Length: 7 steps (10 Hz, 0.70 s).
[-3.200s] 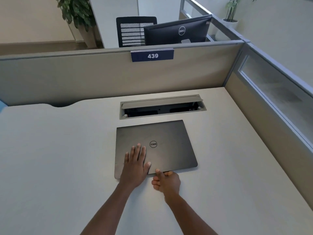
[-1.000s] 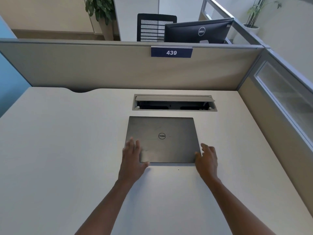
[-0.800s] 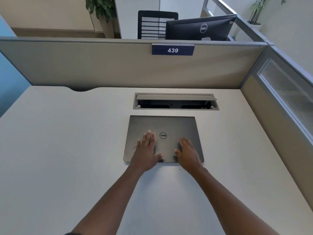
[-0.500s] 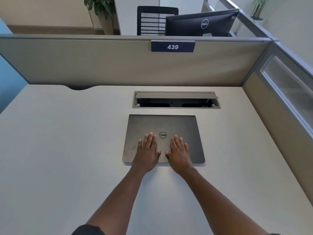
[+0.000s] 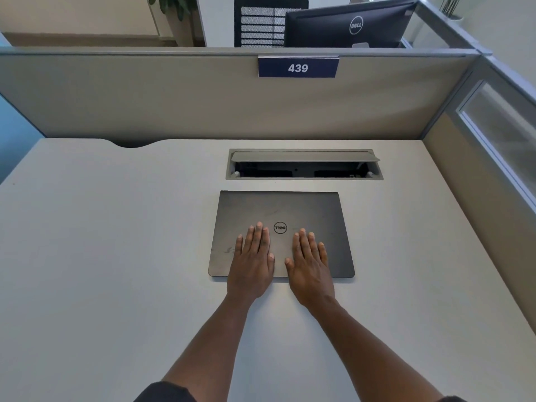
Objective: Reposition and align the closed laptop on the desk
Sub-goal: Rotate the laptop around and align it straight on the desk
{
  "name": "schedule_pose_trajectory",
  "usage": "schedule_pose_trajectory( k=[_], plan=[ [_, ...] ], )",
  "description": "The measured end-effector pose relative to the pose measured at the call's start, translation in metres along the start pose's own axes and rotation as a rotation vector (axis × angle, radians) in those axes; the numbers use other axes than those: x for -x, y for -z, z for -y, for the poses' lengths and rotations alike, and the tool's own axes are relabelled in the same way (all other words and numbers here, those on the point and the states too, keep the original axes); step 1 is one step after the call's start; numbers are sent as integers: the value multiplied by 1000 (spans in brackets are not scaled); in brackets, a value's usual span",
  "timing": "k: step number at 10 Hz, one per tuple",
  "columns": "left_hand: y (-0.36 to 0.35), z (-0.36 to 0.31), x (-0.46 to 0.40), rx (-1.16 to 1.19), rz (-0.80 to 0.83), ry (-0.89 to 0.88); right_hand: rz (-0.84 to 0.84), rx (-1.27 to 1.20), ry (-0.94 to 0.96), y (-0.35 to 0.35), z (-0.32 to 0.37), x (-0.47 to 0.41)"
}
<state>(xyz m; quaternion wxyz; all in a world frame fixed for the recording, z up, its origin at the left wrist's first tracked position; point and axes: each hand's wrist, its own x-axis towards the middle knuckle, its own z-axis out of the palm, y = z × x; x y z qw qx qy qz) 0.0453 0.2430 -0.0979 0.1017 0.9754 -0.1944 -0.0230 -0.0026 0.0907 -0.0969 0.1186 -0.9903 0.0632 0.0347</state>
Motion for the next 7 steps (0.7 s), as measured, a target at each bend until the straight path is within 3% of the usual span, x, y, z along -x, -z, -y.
schedule_pose_trajectory(
  k=[7],
  plan=[
    [22, -7, -4, 29, 31, 9, -9, -60, 34, 17, 6, -5]
  ],
)
